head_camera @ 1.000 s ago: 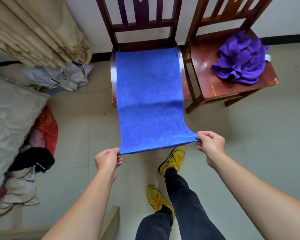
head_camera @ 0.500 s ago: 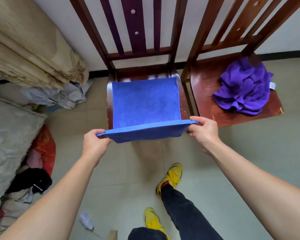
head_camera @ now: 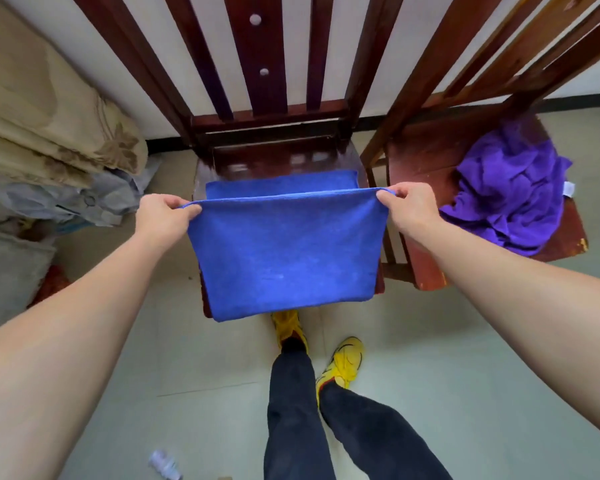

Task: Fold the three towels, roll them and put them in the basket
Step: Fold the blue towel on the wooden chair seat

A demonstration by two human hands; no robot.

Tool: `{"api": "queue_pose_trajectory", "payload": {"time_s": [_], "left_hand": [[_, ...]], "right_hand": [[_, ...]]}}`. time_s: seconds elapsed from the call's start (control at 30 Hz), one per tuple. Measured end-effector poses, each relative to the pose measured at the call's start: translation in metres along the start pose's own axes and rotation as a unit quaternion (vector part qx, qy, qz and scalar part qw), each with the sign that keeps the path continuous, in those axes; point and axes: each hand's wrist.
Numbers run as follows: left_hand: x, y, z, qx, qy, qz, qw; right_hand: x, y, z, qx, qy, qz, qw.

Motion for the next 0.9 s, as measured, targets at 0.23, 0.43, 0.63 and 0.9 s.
{"api": "queue_pose_trajectory", "payload": {"time_s": [0.23, 0.43, 0.63, 0.9], "left_hand": [[-0.009, -0.033, -0.089, -0.038, 0.090, 0.106, 0.990], [-0.025, -0.066, -0.136, -0.050, 0.129, 0.117, 0.983], [-0.030, -0.081, -0.150, 0.006, 0.110, 0.097, 0.989], [-0.023, -0.074, -0.130, 0.098, 0.012, -0.053, 0.994]], "right_hand": [[-0.017, -0.037, -0.068, -0.006, -0.044, -0.036, 0.998], [-0.010, -0.077, -0.116, -0.003, -0.107, -0.017, 0.994], [-0.004, -0.082, -0.128, 0.057, -0.107, 0.075, 0.990], [-0.019, -0.079, -0.114, 0.081, -0.083, 0.223, 0.968]]}}
Point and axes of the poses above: each hand's wrist, its own z-axis away from the middle knuckle, its own y-axis out of the back of the hand, x = y × z, and after that the axes turned 10 degrees about z, right-handed
